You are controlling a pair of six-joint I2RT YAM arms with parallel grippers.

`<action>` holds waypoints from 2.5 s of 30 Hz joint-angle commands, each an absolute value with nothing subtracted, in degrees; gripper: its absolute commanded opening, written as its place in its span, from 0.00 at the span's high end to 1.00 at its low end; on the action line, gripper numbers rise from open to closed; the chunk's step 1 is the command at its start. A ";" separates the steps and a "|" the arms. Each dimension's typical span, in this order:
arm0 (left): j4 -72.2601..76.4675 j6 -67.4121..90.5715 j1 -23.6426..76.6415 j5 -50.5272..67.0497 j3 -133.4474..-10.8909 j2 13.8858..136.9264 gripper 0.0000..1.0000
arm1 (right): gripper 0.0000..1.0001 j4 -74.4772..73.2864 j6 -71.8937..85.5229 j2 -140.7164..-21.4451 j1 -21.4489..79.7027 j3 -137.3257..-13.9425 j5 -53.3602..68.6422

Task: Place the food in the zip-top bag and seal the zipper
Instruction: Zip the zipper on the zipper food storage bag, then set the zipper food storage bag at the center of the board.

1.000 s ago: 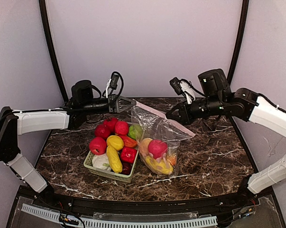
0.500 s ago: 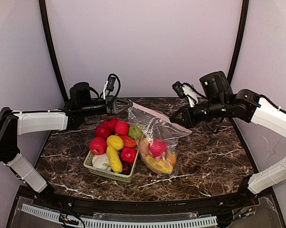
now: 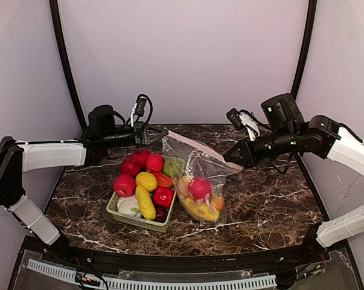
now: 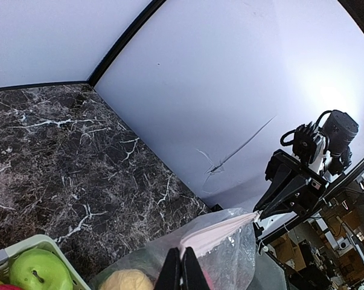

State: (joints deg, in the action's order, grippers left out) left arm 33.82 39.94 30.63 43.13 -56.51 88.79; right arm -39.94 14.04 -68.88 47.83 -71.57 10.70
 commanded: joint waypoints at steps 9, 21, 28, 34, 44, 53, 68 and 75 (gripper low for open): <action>36.97 40.90 28.55 41.00 -55.36 86.45 0.99 | 1.00 -46.96 15.56 -65.17 47.20 -70.23 10.63; 37.27 41.22 28.08 41.22 -55.03 86.36 0.99 | 1.00 -49.05 16.34 -63.88 47.12 -70.05 10.33; 37.35 41.25 27.92 41.29 -54.95 86.23 0.99 | 1.00 -49.82 16.83 -62.63 47.11 -69.91 10.30; 37.35 41.31 27.91 41.55 -54.89 86.32 0.99 | 1.00 -49.62 16.85 -62.43 47.02 -69.89 10.15; 33.79 38.91 27.95 43.45 -55.63 84.08 0.23 | 0.30 -46.32 16.01 -63.13 47.05 -70.40 11.38; 26.36 33.96 27.95 41.85 -55.48 80.77 0.16 | 0.10 -43.71 16.78 -62.03 46.94 -71.21 7.07; 15.81 23.60 33.43 44.13 -60.73 80.74 0.13 | 0.24 -40.89 16.36 -63.00 46.67 -66.25 17.36; 16.86 24.65 35.33 43.85 -62.67 84.27 0.27 | 0.66 -37.78 16.04 -64.94 46.74 -65.58 21.43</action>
